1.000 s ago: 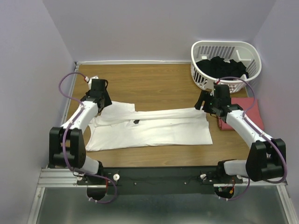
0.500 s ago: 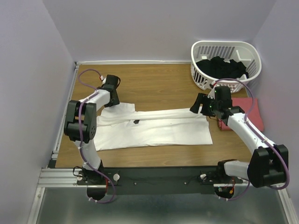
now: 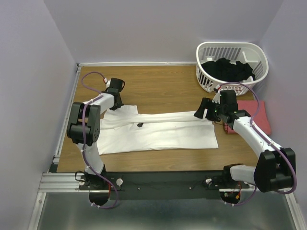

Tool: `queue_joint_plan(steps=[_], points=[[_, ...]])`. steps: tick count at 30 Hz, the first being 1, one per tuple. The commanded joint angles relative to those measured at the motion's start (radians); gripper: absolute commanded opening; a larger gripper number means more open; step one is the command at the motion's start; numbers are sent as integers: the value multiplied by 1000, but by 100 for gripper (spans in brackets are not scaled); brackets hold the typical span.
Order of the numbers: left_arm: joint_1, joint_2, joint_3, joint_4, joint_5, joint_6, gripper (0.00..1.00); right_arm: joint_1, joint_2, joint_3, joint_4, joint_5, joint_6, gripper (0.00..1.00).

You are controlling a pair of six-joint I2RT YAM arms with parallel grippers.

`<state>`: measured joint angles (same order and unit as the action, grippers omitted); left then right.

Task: Fold and stack the t-shirts
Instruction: Fold the tshirt

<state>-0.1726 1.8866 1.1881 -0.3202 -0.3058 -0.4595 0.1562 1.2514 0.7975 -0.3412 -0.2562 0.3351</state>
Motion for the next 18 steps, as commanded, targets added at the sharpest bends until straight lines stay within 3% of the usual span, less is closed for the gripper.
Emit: queue_joint_plan(steps=[1, 9, 18], points=[[1, -9, -64, -55, -13, -7, 0, 5, 6, -9, -7, -32, -21, 82], [-7, -259, -108, -197, -24, -64, 0, 6, -17, -12, -5, -44, -22, 82], [-11, -581, -307, -341, 227, -110, 0, 6, -46, -7, -5, -78, -16, 82]])
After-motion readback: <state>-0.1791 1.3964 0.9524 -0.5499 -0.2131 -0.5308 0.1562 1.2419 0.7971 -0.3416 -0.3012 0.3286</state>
